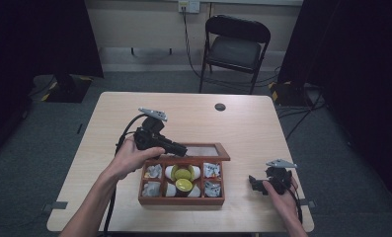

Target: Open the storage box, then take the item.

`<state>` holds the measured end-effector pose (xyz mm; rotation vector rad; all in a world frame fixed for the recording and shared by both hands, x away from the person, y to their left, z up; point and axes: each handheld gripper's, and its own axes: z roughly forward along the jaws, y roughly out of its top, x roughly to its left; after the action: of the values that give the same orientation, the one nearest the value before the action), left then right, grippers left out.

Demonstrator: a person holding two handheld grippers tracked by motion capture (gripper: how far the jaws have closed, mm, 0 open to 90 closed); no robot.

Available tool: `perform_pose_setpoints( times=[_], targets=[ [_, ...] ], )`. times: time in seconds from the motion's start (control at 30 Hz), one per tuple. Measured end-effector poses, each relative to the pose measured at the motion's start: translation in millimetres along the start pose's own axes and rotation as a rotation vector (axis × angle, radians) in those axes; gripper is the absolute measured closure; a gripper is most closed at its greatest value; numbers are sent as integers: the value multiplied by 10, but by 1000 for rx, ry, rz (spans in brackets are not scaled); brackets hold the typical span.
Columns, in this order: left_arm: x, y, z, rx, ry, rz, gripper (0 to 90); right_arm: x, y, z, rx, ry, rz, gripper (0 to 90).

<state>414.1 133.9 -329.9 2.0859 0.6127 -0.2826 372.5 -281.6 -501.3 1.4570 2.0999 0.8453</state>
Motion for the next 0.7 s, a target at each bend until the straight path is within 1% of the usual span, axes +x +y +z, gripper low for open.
perform_pose_setpoints(
  times=[0.07, 0.13, 0.2, 0.23, 0.27, 0.3, 0.33, 0.37, 0.43, 0.47, 0.5, 0.57, 0.6, 0.63, 0.67, 0.7],
  targets=[
    [-26, 0, 9, 4, 16, 1, 808, 1, -2, -5, 3, 2, -1, 0],
    [-32, 4, 7, 6, 21, 4, 808, 0, -3, -5, 3, 3, -2, 0],
    [-18, 2, -6, -3, 16, -1, 808, 0, -5, -9, 3, 5, -1, 0],
    [-10, 5, -7, -5, 9, -6, 808, -8, -9, -20, 2, 7, -5, 27],
    [-10, 5, -7, -5, 9, -6, 808, -8, -9, -20, 2, 7, -5, 27],
    [-14, 13, -8, -1, 15, 1, 808, -22, 0, -55, -16, 8, -8, 193],
    [-16, 17, -12, 1, 21, 3, 808, -28, 6, -67, -22, 9, 0, 189],
    [-13, 18, -14, -3, 18, 1, 808, -31, 10, -74, -25, 7, 5, 134],
    [-8, 21, -17, -8, 16, 1, 808, -31, 14, -82, -33, 7, 7, 145],
    [-4, 23, -20, -10, 16, 0, 808, -25, 20, -95, -42, 9, 6, 174],
    [0, 27, -24, -15, 16, -2, 808, -16, 26, -105, -51, 13, 6, 159],
    [4, 40, -30, -17, 19, -1, 808, 22, 48, -138, -78, 43, 2, 160],
    [4, 40, -30, -17, 19, -1, 808, 22, 48, -138, -78, 43, 2, 160],
    [8, 44, -31, -18, 16, -2, 808, 57, 62, -157, -93, 69, -9, 165],
    [12, 46, -30, -14, 11, -2, 808, 57, 62, -157, -93, 69, -9, 165],
    [15, 47, -29, -13, 9, -5, 809, 78, 70, -167, -102, 83, -17, 173]
  ],
)
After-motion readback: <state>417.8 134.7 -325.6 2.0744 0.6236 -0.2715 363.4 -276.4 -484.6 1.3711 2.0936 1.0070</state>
